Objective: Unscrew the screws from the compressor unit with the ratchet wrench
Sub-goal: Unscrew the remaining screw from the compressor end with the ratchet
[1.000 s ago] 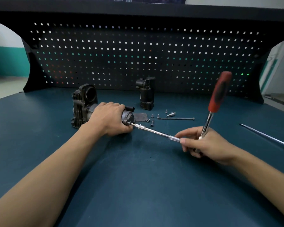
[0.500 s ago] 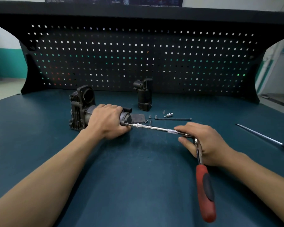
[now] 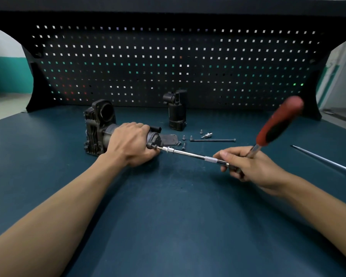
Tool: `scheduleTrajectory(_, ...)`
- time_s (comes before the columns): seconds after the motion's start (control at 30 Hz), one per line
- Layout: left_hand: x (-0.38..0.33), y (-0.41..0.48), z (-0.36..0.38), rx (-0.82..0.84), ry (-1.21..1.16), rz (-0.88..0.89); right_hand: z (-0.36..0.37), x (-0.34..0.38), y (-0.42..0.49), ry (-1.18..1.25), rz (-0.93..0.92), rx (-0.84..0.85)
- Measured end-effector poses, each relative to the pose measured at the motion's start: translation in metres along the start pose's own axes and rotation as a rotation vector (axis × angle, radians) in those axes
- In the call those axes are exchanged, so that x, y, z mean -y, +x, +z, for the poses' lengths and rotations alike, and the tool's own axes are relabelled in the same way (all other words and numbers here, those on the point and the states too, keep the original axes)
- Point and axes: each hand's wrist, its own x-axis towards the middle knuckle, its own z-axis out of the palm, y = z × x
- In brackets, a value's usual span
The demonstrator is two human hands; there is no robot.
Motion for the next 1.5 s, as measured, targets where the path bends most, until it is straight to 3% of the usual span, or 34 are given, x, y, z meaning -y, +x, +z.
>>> scheduleTrajectory(0.13, -0.001, 0.000, -0.001, 0.000, -0.001, 0.003, -0.002, 0.007, 0.001, 0.380, 0.432, 0.113)
scheduleTrajectory(0.2, -0.002, 0.001, -0.001, -0.001, -0.002, 0.006, -0.005, 0.009, 0.000, 0.573, 0.552, 0.184)
scheduleTrajectory(0.3, -0.002, 0.001, -0.003, -0.004, -0.003, 0.005, -0.008, 0.008, 0.001, 0.663, 0.565, 0.259)
scheduleTrajectory(0.47, -0.004, -0.001, -0.005, 0.001, -0.012, 0.002, -0.007, 0.007, 0.001, 0.594, 0.536, 0.307)
scheduleTrajectory(0.63, -0.003, 0.000, -0.005, 0.003, -0.014, -0.015, -0.005, 0.001, -0.004, 0.404, 0.310, 0.259)
scheduleTrajectory(0.93, 0.003, 0.004, -0.002, 0.026, -0.019, 0.020, -0.013, -0.014, 0.000, -0.622, -0.455, 0.025)
scheduleTrajectory(1.03, 0.003, 0.004, 0.000, 0.027, -0.020, 0.020, -0.014, -0.016, 0.001, -0.845, -0.603, -0.006)
scheduleTrajectory(1.5, 0.002, 0.008, -0.003, 0.086, 0.024, 0.026, -0.015, -0.001, -0.003, -1.132, -0.934, -0.189)
